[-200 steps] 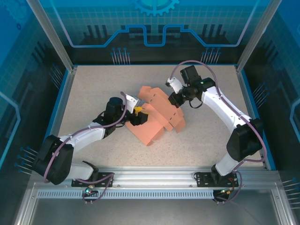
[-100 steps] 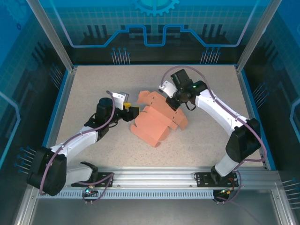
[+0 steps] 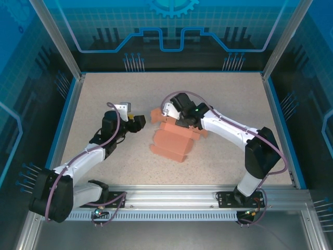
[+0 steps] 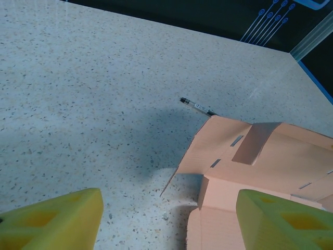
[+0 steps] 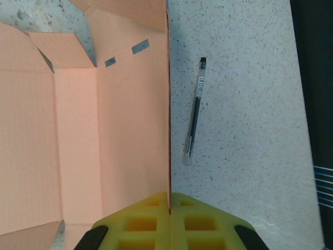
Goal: Fold the paper box
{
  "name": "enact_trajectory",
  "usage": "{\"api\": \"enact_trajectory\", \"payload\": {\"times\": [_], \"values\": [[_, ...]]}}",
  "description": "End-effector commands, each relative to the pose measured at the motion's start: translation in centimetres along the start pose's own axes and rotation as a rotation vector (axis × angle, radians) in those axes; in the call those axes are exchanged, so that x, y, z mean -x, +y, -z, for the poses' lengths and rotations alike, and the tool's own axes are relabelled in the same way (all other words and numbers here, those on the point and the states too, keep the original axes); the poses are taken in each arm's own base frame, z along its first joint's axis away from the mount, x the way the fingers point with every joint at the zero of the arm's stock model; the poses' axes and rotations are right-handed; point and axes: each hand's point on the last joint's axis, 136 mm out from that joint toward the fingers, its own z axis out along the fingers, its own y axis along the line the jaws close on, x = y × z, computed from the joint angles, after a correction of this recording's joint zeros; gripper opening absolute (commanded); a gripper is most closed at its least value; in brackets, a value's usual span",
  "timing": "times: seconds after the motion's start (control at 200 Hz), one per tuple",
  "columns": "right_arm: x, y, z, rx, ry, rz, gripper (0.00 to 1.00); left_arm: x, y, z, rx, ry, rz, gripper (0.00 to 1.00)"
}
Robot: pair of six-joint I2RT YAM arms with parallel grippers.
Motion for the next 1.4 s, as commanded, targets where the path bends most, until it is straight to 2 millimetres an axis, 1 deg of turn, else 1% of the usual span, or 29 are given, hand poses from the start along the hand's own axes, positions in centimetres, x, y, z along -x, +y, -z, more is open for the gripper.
{"api": "enact_trajectory", "payload": {"times": [0.0,0.155,0.335,0.505,0.6,0.76,0.996,1.126,1.286,1.391], "values": [[0.9,-1.0,-0.7,-0.109,-0.008,0.076,0.00,0.1,0.6,0.4,0.022,-0.020,0.025,0.71],[0.9,-0.4,-1.4,-0.147,-0.015,0.098,0.00,-0.2,0.6,0.2,0.019,-0.010,0.035,0.71],[-0.3,0.7,-2.5,-0.147,0.011,0.096,0.00,-0.4,0.6,0.0,0.010,-0.007,0.045,0.71],[-0.8,1.2,-2.9,-0.174,0.017,0.090,0.00,-0.6,0.4,-0.2,-0.001,0.002,0.050,0.70],[-1.0,1.3,-3.2,-0.206,0.022,0.093,0.00,-0.9,0.5,-0.4,-0.001,0.011,0.059,0.71],[-1.1,0.7,-3.3,-0.270,0.025,0.105,0.00,-0.9,0.4,-0.9,-0.011,0.022,0.075,0.71],[-0.4,-0.6,-2.4,-0.340,-0.008,0.108,0.00,-1.1,-0.1,-1.7,-0.040,0.046,0.084,0.71],[-0.4,-1.1,-2.0,-0.374,-0.021,0.117,0.00,-1.1,-0.1,-2.3,-0.048,0.050,0.094,0.70],[-0.6,-1.3,-1.5,-0.416,-0.033,0.124,0.00,-0.9,0.0,-3.1,-0.040,0.054,0.101,0.69],[-0.5,-0.9,-1.2,-0.440,-0.046,0.137,0.00,-0.9,0.0,-3.4,-0.042,0.058,0.104,0.69]]}}
